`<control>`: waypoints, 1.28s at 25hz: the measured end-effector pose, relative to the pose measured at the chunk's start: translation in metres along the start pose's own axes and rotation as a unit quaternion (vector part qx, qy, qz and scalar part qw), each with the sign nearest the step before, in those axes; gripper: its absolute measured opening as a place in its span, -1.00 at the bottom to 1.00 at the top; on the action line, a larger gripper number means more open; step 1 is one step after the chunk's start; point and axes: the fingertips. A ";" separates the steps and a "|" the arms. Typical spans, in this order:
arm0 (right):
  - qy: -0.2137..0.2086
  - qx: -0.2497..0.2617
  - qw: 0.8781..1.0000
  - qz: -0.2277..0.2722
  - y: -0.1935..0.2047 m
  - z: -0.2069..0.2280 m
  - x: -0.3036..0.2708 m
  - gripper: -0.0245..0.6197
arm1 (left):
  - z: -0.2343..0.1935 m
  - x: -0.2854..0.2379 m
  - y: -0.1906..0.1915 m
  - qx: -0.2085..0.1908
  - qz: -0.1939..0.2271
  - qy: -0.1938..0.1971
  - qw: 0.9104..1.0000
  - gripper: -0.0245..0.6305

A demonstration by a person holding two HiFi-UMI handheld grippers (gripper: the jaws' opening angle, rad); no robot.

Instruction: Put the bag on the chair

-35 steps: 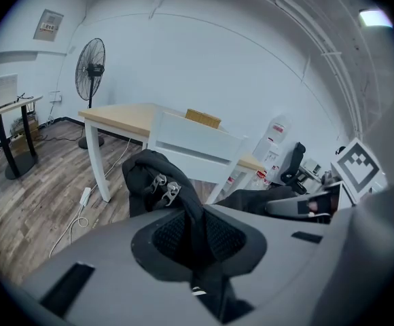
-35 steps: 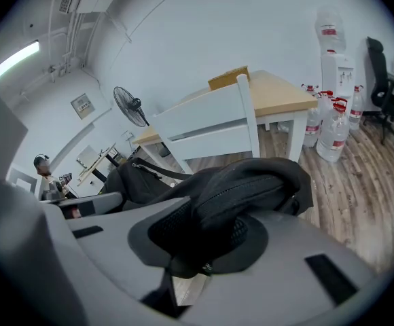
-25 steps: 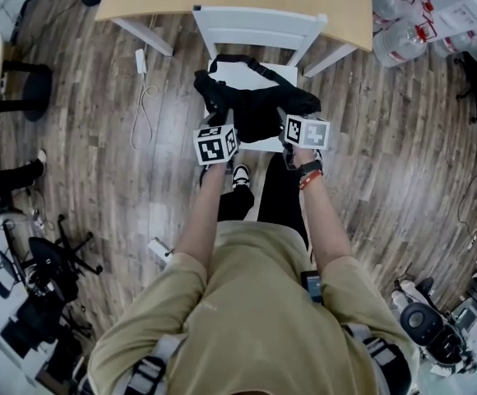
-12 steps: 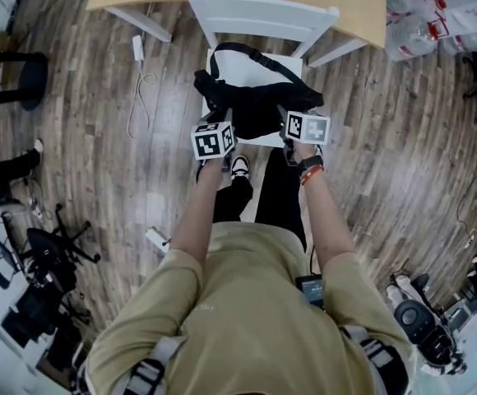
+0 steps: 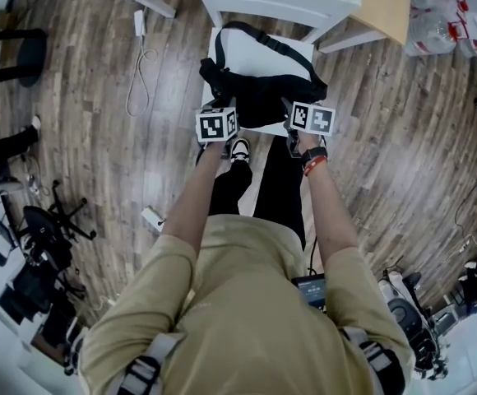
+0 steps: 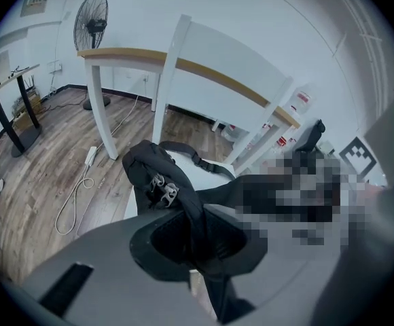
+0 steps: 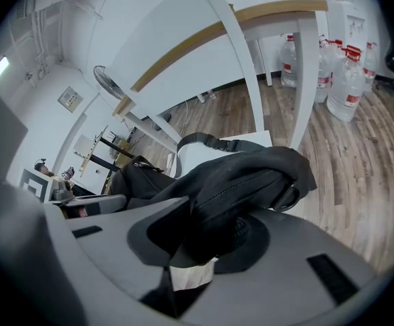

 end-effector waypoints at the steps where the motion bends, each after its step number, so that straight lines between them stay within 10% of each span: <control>1: -0.001 -0.003 1.000 -0.003 0.003 0.003 -0.003 -0.63 | -0.002 -0.005 0.004 0.000 -0.007 0.000 1.000 -0.74; 14: -0.011 -0.019 0.999 -0.029 0.022 0.041 -0.032 -0.54 | -0.012 -0.045 0.026 0.037 -0.039 0.003 0.999 -0.64; 21: -0.008 -0.018 0.999 -0.047 0.036 0.051 -0.027 0.01 | -0.016 -0.044 0.029 0.046 -0.047 0.005 0.998 -0.12; 32: 0.013 -0.028 1.000 -0.002 0.029 0.049 0.005 0.04 | -0.022 -0.016 0.030 0.059 -0.018 0.004 0.998 -0.08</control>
Point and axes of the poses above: the fingertips, and each gripper's own axes: x backward along the fingers, z to its right, y out of its underside, and after that the axes turned 8 degrees about -y, right-handed
